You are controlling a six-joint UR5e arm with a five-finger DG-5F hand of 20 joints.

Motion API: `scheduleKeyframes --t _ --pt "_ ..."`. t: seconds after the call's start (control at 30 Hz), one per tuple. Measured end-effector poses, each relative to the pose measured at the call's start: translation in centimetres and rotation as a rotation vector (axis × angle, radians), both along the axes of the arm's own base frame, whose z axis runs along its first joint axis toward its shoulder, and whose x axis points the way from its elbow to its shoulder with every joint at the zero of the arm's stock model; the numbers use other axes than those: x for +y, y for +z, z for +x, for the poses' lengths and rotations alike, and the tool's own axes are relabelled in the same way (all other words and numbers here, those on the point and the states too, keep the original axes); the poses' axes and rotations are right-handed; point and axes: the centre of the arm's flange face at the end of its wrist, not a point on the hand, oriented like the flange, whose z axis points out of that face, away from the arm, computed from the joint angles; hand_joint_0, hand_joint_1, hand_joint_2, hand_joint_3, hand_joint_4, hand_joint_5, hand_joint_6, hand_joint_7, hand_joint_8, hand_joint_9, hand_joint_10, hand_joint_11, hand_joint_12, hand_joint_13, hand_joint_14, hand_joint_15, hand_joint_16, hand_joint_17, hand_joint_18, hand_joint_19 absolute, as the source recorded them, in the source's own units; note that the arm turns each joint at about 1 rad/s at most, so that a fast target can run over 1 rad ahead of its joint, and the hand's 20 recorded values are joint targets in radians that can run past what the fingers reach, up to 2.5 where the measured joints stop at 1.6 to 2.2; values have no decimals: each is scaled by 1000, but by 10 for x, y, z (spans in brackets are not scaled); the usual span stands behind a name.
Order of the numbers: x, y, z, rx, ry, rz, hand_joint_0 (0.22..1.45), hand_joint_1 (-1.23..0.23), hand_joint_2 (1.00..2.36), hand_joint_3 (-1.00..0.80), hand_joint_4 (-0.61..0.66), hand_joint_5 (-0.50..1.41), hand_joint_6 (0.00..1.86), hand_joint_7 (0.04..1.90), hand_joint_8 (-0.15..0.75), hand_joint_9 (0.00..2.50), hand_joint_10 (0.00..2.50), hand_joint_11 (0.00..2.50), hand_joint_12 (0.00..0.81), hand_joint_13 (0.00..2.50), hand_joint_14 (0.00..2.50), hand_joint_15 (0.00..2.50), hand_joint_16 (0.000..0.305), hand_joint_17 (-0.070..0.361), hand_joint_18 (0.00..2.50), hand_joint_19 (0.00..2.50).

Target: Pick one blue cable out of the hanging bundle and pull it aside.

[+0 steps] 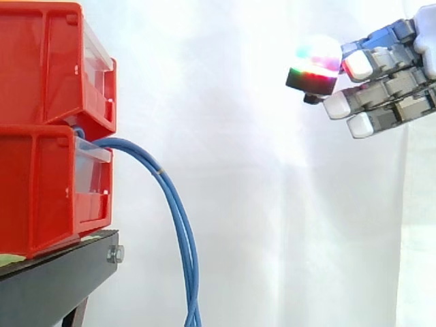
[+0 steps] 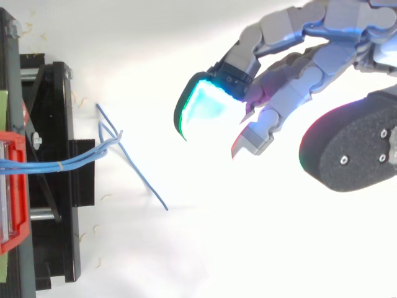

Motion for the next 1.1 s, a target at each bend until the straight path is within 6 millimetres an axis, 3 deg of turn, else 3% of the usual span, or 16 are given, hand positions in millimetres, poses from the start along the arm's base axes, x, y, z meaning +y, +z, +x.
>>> scheduleKeyframes --t 0.7,1.1 --pt "3 -3 -3 25 2 11 539 -555 1006 -417 282 -175 502 770 255 863 4 171 291 600 8 239 25 57 293 564" --pt "4 0 -14 77 -1 63 538 -555 1006 -418 275 -178 502 770 255 862 4 183 291 605 8 247 25 56 287 579"
